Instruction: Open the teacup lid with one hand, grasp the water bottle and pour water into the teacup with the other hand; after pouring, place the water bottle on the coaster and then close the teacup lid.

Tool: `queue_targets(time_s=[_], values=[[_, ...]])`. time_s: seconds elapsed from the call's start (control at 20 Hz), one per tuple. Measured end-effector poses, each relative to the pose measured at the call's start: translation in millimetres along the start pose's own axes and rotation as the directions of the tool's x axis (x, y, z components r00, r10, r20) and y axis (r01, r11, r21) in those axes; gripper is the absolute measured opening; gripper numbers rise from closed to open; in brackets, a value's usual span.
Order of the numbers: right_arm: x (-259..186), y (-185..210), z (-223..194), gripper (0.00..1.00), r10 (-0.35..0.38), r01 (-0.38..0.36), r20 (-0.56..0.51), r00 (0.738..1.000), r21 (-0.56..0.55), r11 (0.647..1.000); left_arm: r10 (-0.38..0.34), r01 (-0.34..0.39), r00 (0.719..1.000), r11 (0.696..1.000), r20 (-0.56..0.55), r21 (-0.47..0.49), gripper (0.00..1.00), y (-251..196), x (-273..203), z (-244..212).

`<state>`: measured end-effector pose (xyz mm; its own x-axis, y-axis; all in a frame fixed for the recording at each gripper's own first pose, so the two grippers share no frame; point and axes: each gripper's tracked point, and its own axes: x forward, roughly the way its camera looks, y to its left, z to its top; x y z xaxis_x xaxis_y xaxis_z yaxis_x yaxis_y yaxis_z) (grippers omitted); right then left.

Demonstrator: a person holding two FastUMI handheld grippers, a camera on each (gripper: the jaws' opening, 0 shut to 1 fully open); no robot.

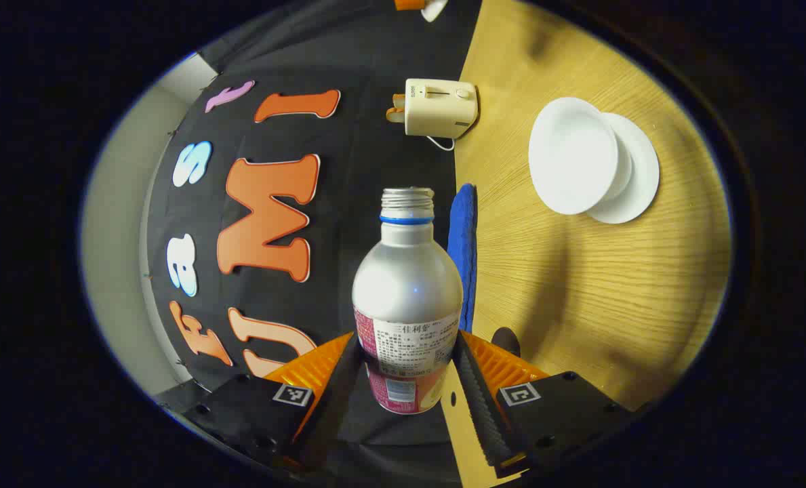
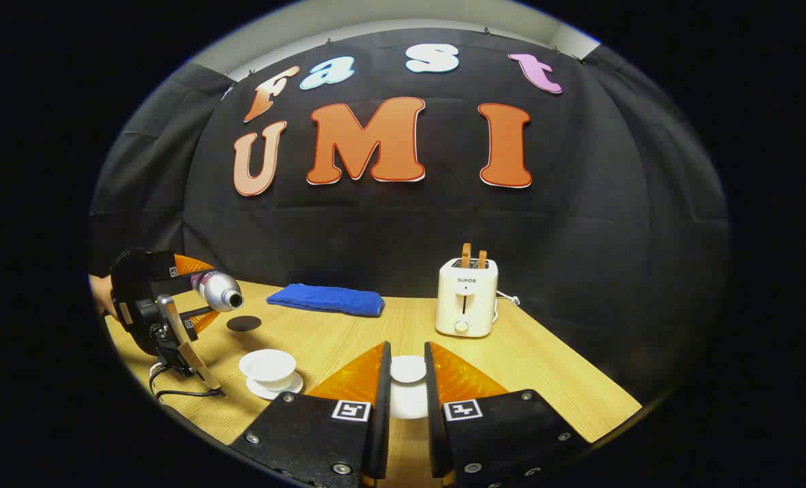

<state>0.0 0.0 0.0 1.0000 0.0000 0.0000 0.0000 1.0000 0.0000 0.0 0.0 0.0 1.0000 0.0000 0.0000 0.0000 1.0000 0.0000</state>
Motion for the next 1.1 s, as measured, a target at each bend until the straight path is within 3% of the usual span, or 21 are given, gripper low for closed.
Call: queue_targets(time_s=[0.2, 0.25, 0.3, 0.55, 0.6, 1.05, 1.1], values=[[-1.4, -0.5, -0.1, 0.25, -0.004, 0.004, 0.002, 1.0, 0.001, 1.0, 0.019, -0.02, 1.0, 0.998, 0.017, 0.067, 0.89, 4.5, 3.9, 5.1], [-2.2, -0.7, 1.1, 0.25, -0.005, 0.005, 0.004, 1.0, 0.002, 1.0, 0.026, -0.028, 0.999, 0.996, 0.024, 0.085, 0.82, 7.8, 4.2, 6.5], [-2.6, -1.1, 0.5, 0.25, -0.005, 0.005, 0.004, 1.0, 0.003, 1.0, 0.033, -0.036, 0.999, 0.994, 0.032, 0.101, 0.85, 9.3, 4.6, 8.9], [-3.2, -0.8, 1.0, 0.25, -0.008, 0.008, 0.007, 1.0, 0.003, 1.0, 0.075, -0.088, 0.994, 0.982, 0.079, 0.168, 0.82, 21.0, 3.4, 18.3], [-2.7, -0.7, 0.8, 0.25, -0.01, 0.01, 0.007, 1.0, 0.001, 1.0, 0.082, -0.097, 0.993, 0.979, 0.089, 0.178, 0.88, 23.8, 3.1, 20.5], [-3.8, -0.9, -0.3, 0.25, -0.009, 0.009, -0.002, 1.0, -0.012, 1.0, 0.112, -0.139, 0.986, 0.961, 0.121, 0.241, 0.85, 42.1, 10.9, 30.8], [-3.6, -1.3, 0.4, 0.25, -0.01, 0.01, -0.002, 1.0, -0.013, 1.0, 0.113, -0.141, 0.986, 0.957, 0.121, 0.253, 0.89, 42.6, 11.7, 29.0]])
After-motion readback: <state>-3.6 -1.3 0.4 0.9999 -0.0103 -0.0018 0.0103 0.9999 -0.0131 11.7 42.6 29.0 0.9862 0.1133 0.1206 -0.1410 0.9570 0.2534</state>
